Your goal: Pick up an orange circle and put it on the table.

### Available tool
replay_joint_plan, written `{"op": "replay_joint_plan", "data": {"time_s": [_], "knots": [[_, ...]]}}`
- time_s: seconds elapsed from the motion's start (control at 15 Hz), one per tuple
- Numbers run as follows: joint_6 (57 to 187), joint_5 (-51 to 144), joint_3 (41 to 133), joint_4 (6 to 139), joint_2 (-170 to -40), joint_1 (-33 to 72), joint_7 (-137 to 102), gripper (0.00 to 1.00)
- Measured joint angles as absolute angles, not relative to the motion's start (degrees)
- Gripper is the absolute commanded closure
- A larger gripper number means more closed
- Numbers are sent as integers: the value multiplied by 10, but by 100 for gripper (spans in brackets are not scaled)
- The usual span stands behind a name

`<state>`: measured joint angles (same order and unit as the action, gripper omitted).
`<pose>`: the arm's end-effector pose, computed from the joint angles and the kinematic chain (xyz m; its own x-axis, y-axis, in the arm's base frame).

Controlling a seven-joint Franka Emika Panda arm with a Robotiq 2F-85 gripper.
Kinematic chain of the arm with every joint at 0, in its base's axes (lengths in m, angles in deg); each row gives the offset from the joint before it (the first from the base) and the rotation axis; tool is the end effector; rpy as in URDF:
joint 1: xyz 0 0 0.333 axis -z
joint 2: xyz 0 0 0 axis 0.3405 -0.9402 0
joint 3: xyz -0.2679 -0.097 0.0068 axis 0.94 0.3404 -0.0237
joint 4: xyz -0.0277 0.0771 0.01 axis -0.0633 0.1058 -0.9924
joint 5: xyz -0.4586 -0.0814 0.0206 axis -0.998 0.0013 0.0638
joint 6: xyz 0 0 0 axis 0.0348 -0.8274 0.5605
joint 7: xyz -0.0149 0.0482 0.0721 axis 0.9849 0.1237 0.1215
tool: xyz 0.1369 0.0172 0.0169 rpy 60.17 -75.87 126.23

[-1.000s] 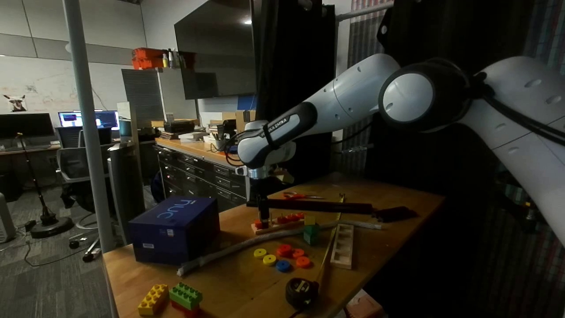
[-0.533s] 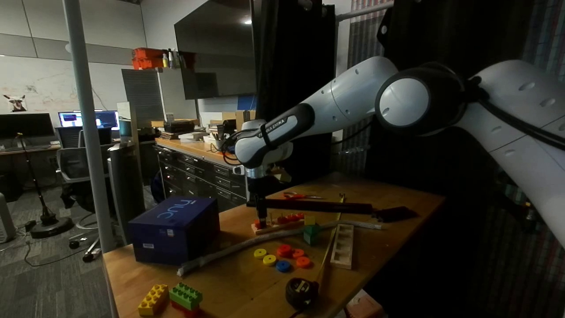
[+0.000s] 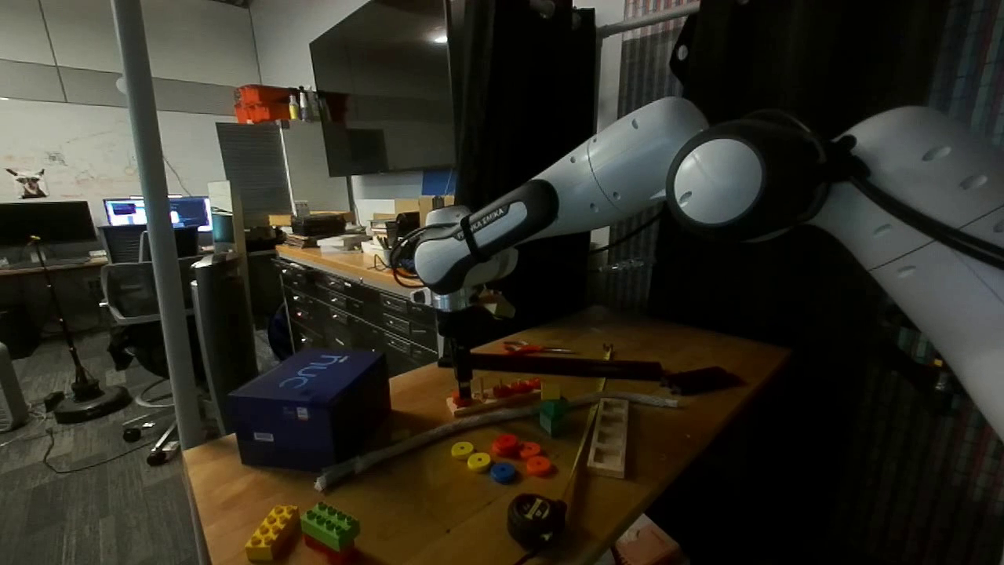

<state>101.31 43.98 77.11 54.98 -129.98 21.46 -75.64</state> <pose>0.7800 0.0381 0.2219 0.5140 0.8569 -0.0390 0.8571 -0.5149 -0.0153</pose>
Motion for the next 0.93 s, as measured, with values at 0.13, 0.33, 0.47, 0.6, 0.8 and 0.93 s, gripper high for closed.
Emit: {"op": "replay_joint_plan", "data": {"time_s": [0.13,0.33,0.47,0.6,0.8,0.93], "knots": [[1013,439,772,550,-1300,215,-756,0],[1023,422,776,550,-1300,212,-752,0],[1027,409,779,550,-1300,210,-749,0],[1031,400,781,551,-1300,208,-747,0],[1033,398,781,551,-1300,207,-747,0],[1033,399,781,551,-1300,208,-746,0]]}}
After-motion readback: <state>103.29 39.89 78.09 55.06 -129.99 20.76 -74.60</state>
